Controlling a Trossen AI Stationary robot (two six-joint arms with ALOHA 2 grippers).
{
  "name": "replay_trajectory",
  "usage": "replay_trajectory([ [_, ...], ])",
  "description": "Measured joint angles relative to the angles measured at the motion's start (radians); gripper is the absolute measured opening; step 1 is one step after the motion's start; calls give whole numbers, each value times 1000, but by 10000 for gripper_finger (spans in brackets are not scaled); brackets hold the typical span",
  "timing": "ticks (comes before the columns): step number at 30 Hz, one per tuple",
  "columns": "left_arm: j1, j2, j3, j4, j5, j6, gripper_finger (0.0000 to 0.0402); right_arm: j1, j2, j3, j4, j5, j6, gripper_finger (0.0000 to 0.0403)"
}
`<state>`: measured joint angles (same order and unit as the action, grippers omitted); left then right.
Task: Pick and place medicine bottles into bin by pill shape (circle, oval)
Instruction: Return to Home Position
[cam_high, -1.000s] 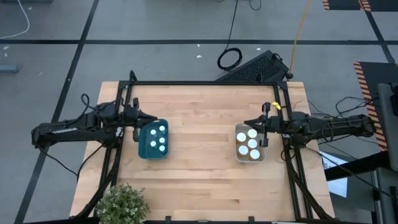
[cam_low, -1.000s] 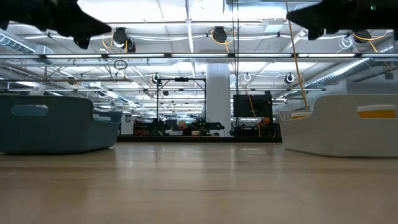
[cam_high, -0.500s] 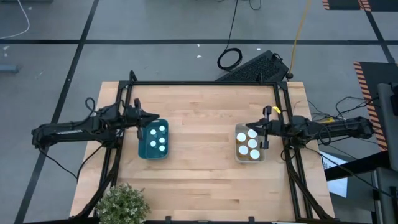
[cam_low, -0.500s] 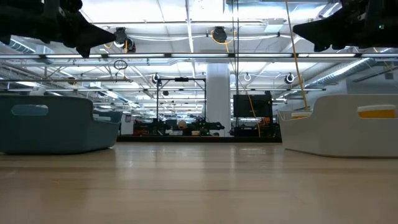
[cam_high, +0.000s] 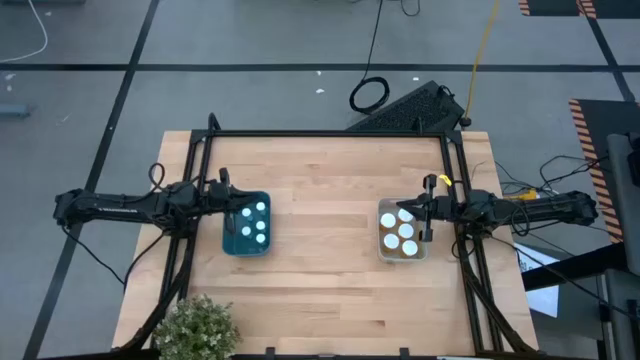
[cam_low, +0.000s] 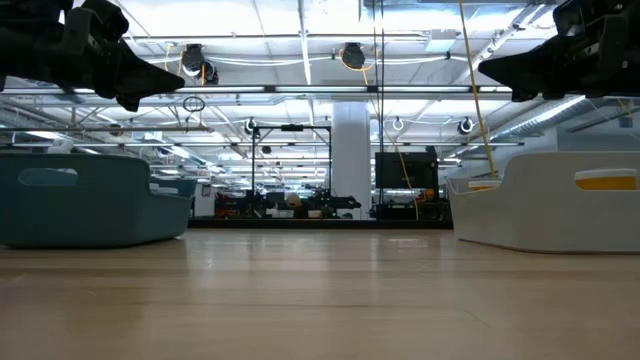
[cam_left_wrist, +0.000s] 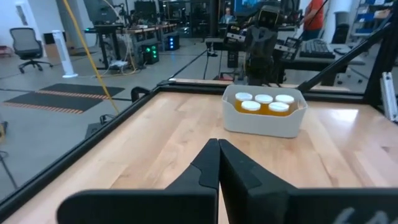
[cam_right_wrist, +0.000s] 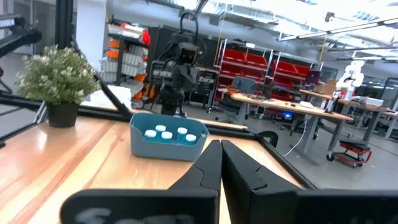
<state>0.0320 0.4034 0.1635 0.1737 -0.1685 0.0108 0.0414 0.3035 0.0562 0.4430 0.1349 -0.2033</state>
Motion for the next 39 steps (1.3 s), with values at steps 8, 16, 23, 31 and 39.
replay_trajectory([
  [8, -92, 0, 0, -27, -102, 11, 2, 0, -39, -17, -13, 21, 0, 0],
  [16, -125, -7, 0, -42, -95, 20, 3, 0, -94, -18, -109, 18, 17, 0],
  [23, -125, -75, -81, 71, -49, 15, 2, 0, -142, -19, -184, -34, 35, 0],
  [31, -124, -172, -138, 91, -5, 29, 1, 0, -208, -20, -208, -33, 2, 0],
  [39, -124, -243, -154, 55, 6, 33, 2, 0, -303, -21, -291, -32, -9, 0],
])
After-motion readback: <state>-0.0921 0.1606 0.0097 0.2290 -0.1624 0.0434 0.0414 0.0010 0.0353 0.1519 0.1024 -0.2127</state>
